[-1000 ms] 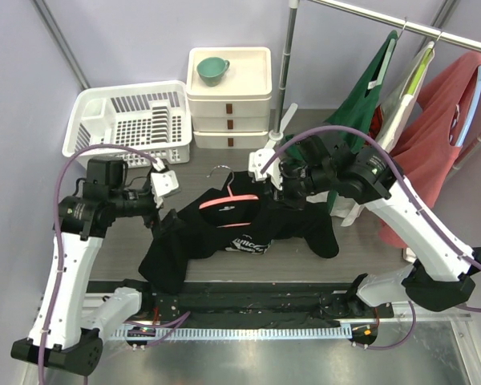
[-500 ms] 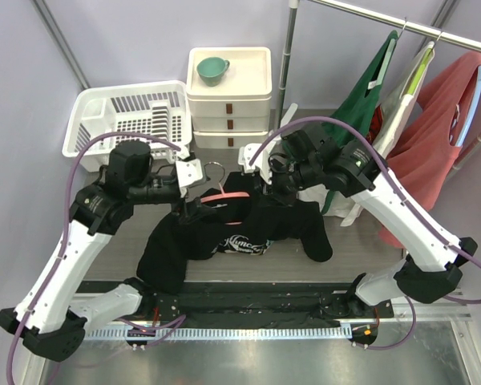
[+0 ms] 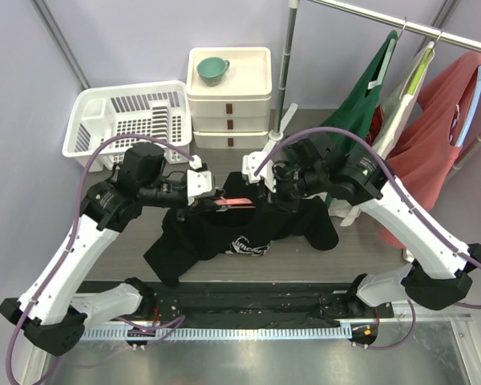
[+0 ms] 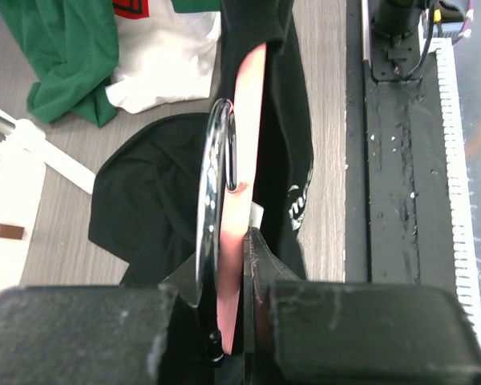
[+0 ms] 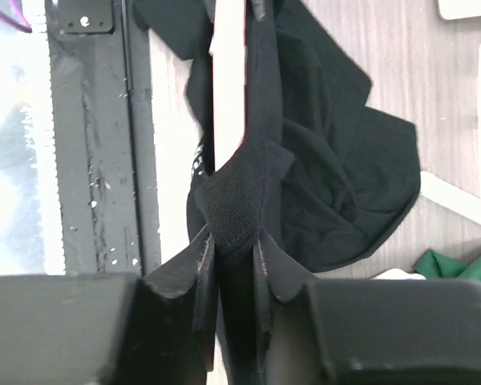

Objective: Place the t-shirt on the hanger

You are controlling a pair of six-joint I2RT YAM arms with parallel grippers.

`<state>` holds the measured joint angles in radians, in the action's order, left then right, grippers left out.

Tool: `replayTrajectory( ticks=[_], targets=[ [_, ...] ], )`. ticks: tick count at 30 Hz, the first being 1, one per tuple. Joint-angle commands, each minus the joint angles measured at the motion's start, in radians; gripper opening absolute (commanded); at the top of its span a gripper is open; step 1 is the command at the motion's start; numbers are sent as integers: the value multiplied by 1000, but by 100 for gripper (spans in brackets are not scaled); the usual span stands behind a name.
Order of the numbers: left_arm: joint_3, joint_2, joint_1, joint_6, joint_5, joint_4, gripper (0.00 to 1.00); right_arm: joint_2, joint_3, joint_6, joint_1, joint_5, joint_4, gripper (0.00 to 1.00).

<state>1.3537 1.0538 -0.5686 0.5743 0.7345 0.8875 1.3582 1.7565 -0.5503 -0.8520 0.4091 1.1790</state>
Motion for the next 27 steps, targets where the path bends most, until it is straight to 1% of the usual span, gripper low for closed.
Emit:
replayTrajectory(
  ticks=[1, 5, 7, 9, 10, 11, 13, 15, 16, 18, 22, 24, 27],
  targets=[
    [19, -14, 32, 48, -133, -1, 0, -100, -31, 40, 7, -64, 59, 26],
    [35, 0, 32, 84, -103, 22, 0, -177, -87, 35, 7, -92, 103, 40],
    [51, 15, 32, 91, -78, 31, 0, -183, -88, 35, 7, -98, 134, 43],
    [71, 38, 30, 114, -57, 51, 0, -177, -78, 33, 7, -98, 157, 58],
    [87, 47, 29, 114, -38, 53, 0, -174, -56, 45, 7, -90, 156, 74],
    [96, 55, 26, 114, -31, 57, 0, -163, -39, 56, 7, -76, 151, 79],
    [131, 87, 7, 139, -14, 93, 0, -122, 30, 69, 7, -50, 142, 83],
    [175, 129, -11, 186, -7, 126, 0, -61, 87, 95, 7, 0, 140, 84],
    [194, 141, -28, 215, -7, 181, 0, -39, 139, 105, 7, 20, 142, 81],
    [238, 176, -43, 249, -7, 218, 0, 2, 173, 136, 5, 95, 145, 79],
    [289, 212, -88, 312, -7, 255, 0, 35, 123, 158, -4, 204, 153, 74],
    [312, 221, -108, 334, -15, 275, 0, 38, 78, 153, -8, 232, 145, 73],
    [324, 232, -145, 351, -18, 294, 0, 45, 46, 133, -13, 240, 143, 66]
  ],
)
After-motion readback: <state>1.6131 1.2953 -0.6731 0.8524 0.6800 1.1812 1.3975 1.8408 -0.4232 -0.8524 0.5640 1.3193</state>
